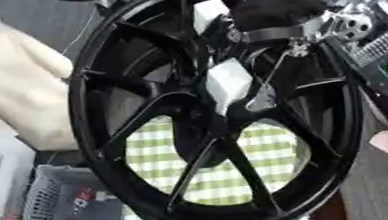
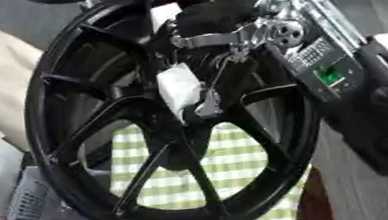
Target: Pull the pin out of the wheel hub.
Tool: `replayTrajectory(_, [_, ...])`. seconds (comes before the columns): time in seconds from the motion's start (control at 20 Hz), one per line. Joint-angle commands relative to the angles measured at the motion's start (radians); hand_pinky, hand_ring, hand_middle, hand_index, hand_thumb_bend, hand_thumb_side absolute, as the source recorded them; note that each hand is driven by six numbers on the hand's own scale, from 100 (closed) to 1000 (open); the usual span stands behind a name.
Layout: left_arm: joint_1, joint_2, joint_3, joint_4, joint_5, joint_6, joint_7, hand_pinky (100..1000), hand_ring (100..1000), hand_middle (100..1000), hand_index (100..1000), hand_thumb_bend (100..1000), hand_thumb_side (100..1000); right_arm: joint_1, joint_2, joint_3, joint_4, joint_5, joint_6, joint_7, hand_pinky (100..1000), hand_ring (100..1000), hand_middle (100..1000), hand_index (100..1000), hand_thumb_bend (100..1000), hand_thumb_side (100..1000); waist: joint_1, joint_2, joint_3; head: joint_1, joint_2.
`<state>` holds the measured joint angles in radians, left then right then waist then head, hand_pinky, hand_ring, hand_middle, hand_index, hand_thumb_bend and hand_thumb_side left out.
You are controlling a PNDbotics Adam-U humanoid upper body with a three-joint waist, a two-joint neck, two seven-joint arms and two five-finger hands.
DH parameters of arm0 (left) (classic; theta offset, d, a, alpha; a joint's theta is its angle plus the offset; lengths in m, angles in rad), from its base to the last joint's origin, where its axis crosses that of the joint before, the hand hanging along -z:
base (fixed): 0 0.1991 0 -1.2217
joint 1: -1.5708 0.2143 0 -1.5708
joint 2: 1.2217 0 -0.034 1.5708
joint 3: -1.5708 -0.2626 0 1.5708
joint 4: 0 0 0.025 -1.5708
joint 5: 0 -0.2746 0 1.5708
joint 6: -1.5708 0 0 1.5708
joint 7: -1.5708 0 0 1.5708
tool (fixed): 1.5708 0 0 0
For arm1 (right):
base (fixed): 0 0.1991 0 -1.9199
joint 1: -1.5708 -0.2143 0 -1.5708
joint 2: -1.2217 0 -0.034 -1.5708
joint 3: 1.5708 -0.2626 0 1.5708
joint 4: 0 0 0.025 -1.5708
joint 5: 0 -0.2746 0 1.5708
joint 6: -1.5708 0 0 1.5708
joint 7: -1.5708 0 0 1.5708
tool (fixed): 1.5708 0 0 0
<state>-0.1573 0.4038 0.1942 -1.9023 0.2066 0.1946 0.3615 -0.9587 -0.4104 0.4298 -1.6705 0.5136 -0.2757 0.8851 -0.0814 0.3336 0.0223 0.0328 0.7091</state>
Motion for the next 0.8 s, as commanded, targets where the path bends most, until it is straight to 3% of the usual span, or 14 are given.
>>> replayTrajectory(0.05, [-0.009,0.018,0.002,-0.007,0.004,-0.001,-0.006,643,639,525,663,551,565,-0.019,-0.026,-0.017,-0.031,-0.018,-0.003,0.021,807,711,708,777,439,313,0.010,-0.016,0.000,-0.003,-0.020])
replayTrajectory(0.4, [-0.010,0.017,0.002,-0.007,0.004,-0.001,-0.007,644,639,525,663,551,566,-0.022,-0.032,-0.024,-0.054,-0.029,0.016,0.022,798,702,694,767,420,302,0.013,-0.015,-0.004,-0.002,-0.030])
replayTrajectory(0.8, [-0.012,0.016,-0.002,-0.007,0.005,-0.001,-0.012,644,640,525,663,547,568,-0.017,-0.033,-0.025,-0.056,-0.005,0.025,0.022,781,679,663,739,345,192,0.016,-0.008,-0.004,-0.002,-0.040])
